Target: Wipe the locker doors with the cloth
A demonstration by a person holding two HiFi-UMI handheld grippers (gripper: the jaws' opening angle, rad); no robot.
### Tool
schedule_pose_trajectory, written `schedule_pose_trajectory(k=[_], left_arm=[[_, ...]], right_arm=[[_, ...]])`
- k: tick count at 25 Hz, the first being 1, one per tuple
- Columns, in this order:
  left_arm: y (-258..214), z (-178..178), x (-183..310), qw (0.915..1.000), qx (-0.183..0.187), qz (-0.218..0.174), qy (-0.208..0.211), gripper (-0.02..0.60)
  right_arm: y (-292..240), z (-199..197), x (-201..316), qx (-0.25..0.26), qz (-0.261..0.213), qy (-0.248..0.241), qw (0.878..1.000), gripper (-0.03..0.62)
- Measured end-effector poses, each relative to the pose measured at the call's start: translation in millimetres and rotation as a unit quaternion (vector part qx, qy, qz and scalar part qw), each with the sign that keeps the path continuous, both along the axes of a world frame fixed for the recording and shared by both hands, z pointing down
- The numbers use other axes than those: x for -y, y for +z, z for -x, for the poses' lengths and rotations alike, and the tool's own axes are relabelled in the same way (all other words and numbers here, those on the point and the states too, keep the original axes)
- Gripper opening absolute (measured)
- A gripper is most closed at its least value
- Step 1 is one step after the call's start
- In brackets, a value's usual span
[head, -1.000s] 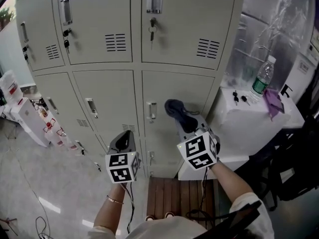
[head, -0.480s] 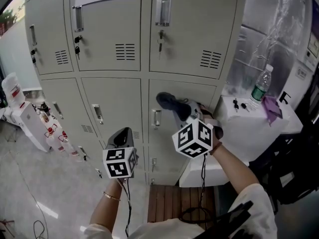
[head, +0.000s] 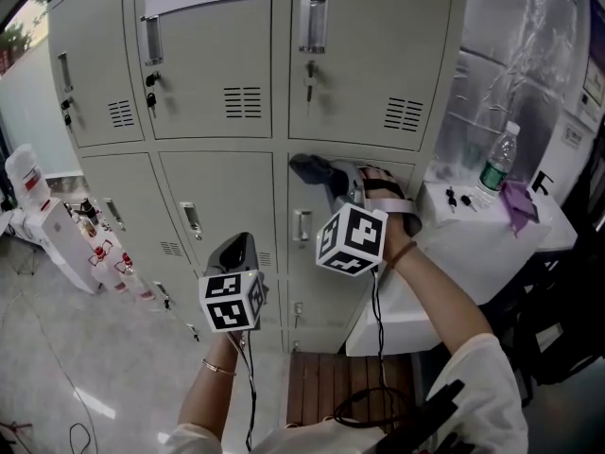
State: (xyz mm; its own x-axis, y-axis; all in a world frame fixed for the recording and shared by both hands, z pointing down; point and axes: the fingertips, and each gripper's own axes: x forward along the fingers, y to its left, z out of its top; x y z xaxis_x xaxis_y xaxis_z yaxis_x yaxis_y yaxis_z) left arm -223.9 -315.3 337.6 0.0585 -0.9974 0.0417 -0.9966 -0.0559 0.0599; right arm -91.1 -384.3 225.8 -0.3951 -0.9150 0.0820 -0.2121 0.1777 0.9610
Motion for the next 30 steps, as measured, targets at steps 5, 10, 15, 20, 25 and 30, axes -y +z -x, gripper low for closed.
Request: schedule_pose_trajectory(k=[5,10,15,20,25,30], left_arm=[[-0.5,2.1,0.5,1.0,-0.001,-0.002,-0.001,0.009],[1.1,4.4,1.6,1.0,-0.005,-0.002,-0.002,0.009],[7.6,5.1,2.3,0.9999,-0.012,0.004,-0.005,0.009],[13.0,3.5,2.3,0.9998,-0.013,0.01,-0.005,0.009],[22.1,6.3,2.0,0.9997,-0.014,0.02,-0.01,0.009],[34.0,7.7,1.2,0.9993,-0.016,0.031,-0.014,0.009]], right_arm=[[0.0,6.5,8.6,-0.01,-0.004,0.012,1.0,0.043],[0.4,9.0,16.7,-0.019,-0.007,0.019,1.0,0.043],[0.9,9.0,18.1,-0.025,-0.006,0.019,0.999,0.043],[12.7,13.1,16.2,-0.033,0.005,0.013,0.999,0.043],[26.6,16.1,16.6,-0.038,0.011,0.01,0.999,0.043],[39.3,18.3,17.2,-0.039,0.023,0.006,0.999,0.043]])
